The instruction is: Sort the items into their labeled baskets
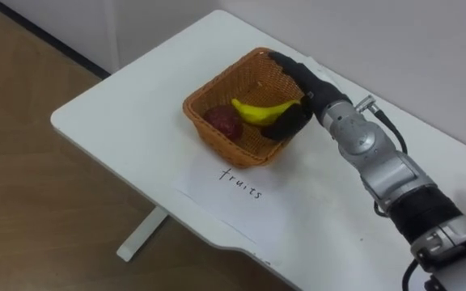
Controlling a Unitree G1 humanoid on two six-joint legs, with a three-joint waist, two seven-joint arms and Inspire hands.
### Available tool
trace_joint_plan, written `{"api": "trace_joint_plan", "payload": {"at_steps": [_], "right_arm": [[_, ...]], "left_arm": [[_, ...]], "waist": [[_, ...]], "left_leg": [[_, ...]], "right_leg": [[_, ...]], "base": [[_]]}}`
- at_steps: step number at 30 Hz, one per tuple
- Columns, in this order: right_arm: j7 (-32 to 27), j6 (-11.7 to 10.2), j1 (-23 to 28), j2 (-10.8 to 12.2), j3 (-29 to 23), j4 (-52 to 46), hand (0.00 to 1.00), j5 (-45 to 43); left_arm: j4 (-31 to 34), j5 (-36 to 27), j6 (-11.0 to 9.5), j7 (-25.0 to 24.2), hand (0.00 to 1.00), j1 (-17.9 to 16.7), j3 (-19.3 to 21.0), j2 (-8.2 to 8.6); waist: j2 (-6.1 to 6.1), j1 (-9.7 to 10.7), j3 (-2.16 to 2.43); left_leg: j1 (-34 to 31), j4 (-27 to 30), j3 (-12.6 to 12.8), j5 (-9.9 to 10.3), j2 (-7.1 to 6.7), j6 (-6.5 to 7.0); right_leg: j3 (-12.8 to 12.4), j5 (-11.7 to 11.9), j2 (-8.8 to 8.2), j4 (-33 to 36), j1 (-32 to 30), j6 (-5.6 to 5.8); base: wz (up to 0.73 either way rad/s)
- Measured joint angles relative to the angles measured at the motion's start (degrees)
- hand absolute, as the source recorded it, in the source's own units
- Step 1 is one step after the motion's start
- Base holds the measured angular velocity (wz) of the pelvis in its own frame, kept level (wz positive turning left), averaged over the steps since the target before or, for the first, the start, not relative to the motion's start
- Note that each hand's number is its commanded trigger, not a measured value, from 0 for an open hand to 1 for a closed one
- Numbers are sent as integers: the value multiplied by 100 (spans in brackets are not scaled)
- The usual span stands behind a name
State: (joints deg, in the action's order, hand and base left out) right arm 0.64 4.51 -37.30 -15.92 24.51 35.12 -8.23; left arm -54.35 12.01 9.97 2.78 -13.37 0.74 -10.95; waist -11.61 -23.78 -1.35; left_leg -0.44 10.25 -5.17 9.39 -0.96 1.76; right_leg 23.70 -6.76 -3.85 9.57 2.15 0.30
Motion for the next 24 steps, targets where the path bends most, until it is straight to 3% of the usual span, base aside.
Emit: {"api": "trace_joint_plan", "payload": {"at_steps": [7,13,17,19,23,24], "right_arm": [[-41,-5,0,-1,-29,-128,0,-92],[-218,-104,2,-16,-222,-608,0,-62],[-246,-144,27,-9,-569,-965,0,-142],[-256,-146,27,-43,-782,-1297,0,-246],[-487,-356,26,-418,-843,-1686,0,-258],[-512,-366,27,-507,-845,-1686,0,-259]], "left_arm": [[-5,0,-64,26,0,2,34,-42],[-95,-2,-84,46,0,17,49,-85],[-90,-13,-181,48,0,0,48,-68],[-82,-14,-185,38,0,8,49,-58],[-82,-15,-189,50,0,31,127,-68],[-83,-70,-226,95,0,66,131,-68]], "waist": [[-2,104,-2],[24,368,-18],[125,581,-54],[188,666,-37],[299,805,128],[314,855,120]], "left_leg": [[-14,5,-11,3,0,-2],[25,43,9,3,1,-2],[86,43,28,15,-2,11],[69,42,39,34,-3,14],[161,37,44,31,-4,17],[216,35,42,30,-2,17]], "right_leg": [[0,0,-2,2,-9,0],[-13,0,-3,5,13,0],[-29,0,-10,6,72,0],[-37,-1,-12,12,65,1],[-45,-7,-14,17,106,10],[-52,-10,-13,13,159,14]], "base": [[0],[0],[-1],[-5],[0],[0]]}}
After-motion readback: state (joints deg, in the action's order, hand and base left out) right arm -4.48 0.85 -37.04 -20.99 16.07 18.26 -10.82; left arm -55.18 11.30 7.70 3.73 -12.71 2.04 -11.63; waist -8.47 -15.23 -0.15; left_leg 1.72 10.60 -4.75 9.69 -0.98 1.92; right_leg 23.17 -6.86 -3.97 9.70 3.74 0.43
